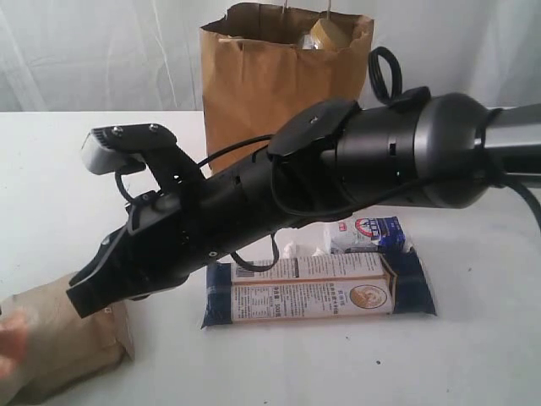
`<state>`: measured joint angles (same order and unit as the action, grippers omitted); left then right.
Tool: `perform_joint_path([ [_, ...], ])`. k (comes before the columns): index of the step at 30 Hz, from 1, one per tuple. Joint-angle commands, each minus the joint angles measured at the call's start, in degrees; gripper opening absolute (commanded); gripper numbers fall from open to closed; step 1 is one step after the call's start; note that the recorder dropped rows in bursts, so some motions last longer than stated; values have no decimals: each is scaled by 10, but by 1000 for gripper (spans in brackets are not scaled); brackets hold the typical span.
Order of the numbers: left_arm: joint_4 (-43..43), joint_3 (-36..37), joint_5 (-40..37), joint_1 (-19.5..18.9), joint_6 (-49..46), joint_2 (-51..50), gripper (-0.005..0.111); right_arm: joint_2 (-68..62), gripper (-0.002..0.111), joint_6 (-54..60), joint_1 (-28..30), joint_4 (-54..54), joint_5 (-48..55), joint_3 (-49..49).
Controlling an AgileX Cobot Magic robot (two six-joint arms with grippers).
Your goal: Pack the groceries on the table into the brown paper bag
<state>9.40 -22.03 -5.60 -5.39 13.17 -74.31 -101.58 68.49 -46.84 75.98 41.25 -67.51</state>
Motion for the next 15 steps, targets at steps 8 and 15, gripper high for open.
perform_joint_path([
  [8,23,4,-4,4,5,-1,44,1,0,2,-1,4,38,-4],
  [15,45,4,-4,56,5,-1,10,1,0,2,-1,4,36,-4],
])
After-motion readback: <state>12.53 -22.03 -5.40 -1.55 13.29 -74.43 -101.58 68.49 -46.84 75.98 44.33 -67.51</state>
